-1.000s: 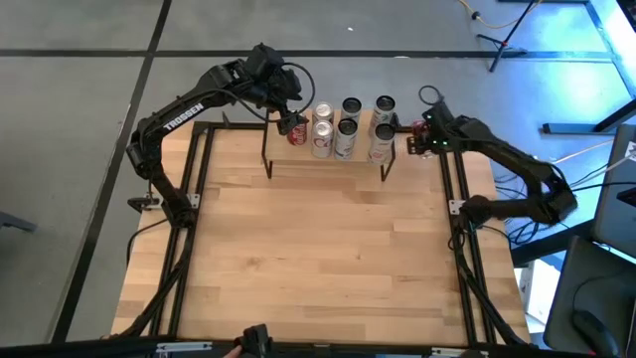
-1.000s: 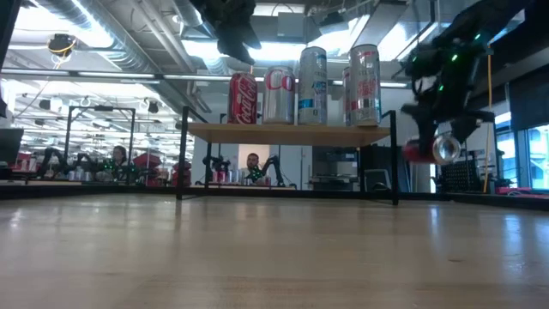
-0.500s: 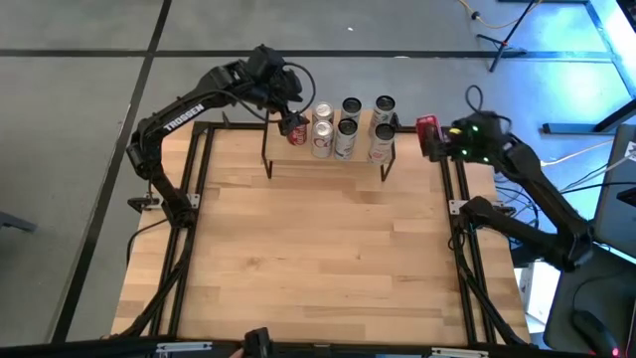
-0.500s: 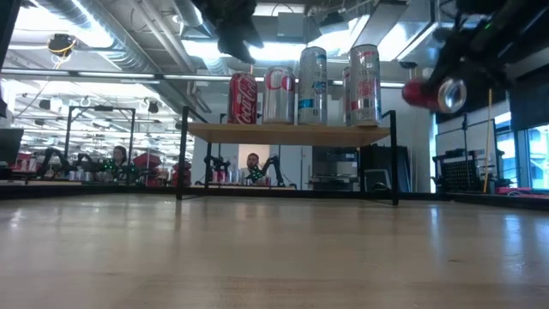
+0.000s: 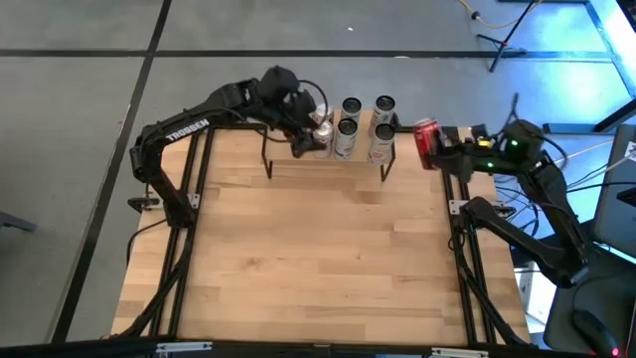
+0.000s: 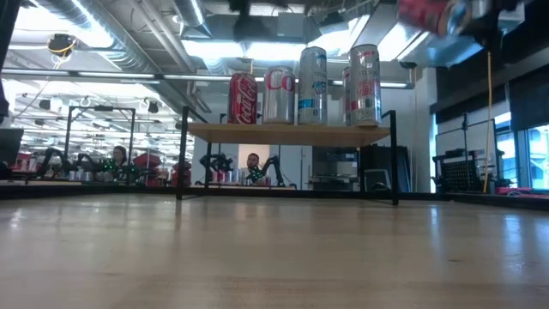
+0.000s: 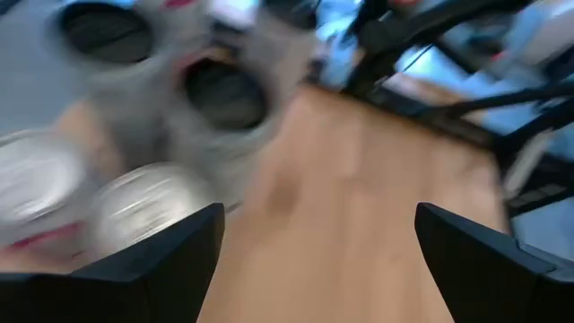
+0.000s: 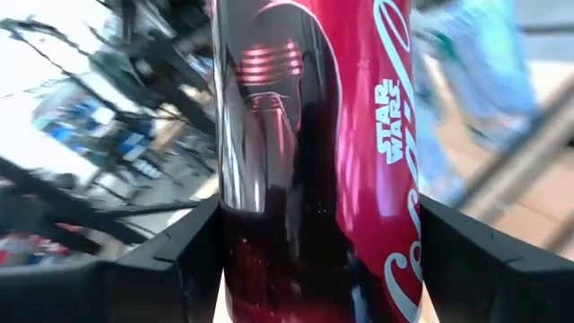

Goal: Place canned beverage on shelf
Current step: Put the red soda can on the shelf aligned with the other red soda can

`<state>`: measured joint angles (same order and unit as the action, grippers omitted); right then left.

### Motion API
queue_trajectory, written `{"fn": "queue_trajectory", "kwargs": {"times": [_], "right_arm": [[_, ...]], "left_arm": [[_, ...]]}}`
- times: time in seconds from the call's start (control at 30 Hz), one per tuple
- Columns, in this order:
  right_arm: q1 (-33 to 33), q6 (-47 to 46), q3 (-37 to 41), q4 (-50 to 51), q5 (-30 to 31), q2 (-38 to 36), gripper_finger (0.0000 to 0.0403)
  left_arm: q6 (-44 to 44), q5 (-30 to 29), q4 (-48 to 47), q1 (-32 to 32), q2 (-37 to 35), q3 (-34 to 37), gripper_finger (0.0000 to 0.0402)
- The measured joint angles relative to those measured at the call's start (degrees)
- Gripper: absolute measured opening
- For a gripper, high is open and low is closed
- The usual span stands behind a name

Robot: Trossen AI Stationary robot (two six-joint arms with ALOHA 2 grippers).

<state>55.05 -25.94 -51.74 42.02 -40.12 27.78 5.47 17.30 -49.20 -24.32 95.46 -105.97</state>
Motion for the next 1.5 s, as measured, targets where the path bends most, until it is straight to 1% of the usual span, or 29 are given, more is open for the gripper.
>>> {"fn": "queue_trajectory", "kwargs": {"times": [0.1,0.17,0.27,0.43,0.53,0.63,0.77,0.83,0.97,1.07,1.23,1.33,1.43,1.5], "right_arm": [[0.02,-2.18,-0.93,-2.44,-3.27,-1.94,0.0276],[0.02,-2.82,-1.48,-2.73,-4.24,-2.99,0.0277],[0.02,-2.95,-2.21,-2.78,-4.38,-4.29,0.0277],[0.04,-1.94,-3.35,-3.21,-4.04,-4.93,0.0277],[0.04,0.21,-3.46,-3.04,-2.19,-4.91,0.0277],[0.04,2.76,-3.46,-3.01,0.84,-4.76,0.0277],[0.09,3.96,-3.49,-3.47,1.58,-3.98,0.0277],[0.09,4.33,-3.49,-4.01,1.90,-3.55,0.0274],[0.05,4.82,-3.53,-6.96,2.57,-2.36,0.0273],[0.04,4.54,-3.53,-7.25,2.47,-0.99,0.0274],[0.04,3.37,-3.55,-13.78,1.07,3.89,0.0272],[-0.01,3.21,-3.52,-15.59,0.99,6.94,0.0272],[-2.51,3.24,-3.51,-17.70,0.71,10.31,0.0272],[-6.14,3.61,-3.49,-17.96,3.19,12.07,0.0272]], "left_arm": [[5.63,-1.32,6.59,5.03,0.00,0.00,0.0350],[8.94,-4.58,11.38,8.70,0.00,0.00,0.0350],[13.23,-13.22,17.88,14.52,0.00,0.00,0.0350],[20.49,-29.22,28.47,23.19,0.70,0.00,0.0350],[27.35,-37.16,30.86,26.73,1.74,0.04,0.0350],[32.87,-42.16,30.63,29.22,2.11,0.07,0.0350],[38.91,-44.41,30.97,31.29,3.44,0.09,0.0350],[40.51,-44.95,33.28,31.89,4.54,0.09,0.0350],[40.93,-44.70,38.25,32.44,6.37,0.07,0.0350],[41.06,-44.63,40.02,32.42,7.33,0.13,0.0350],[40.69,-44.75,40.86,32.09,7.35,0.13,0.0350],[40.13,-44.76,40.88,31.82,7.34,0.12,0.0350],[39.32,-44.80,41.02,31.81,7.34,0.13,0.0350],[39.01,-44.78,41.17,31.83,7.34,0.09,0.0350]]}}
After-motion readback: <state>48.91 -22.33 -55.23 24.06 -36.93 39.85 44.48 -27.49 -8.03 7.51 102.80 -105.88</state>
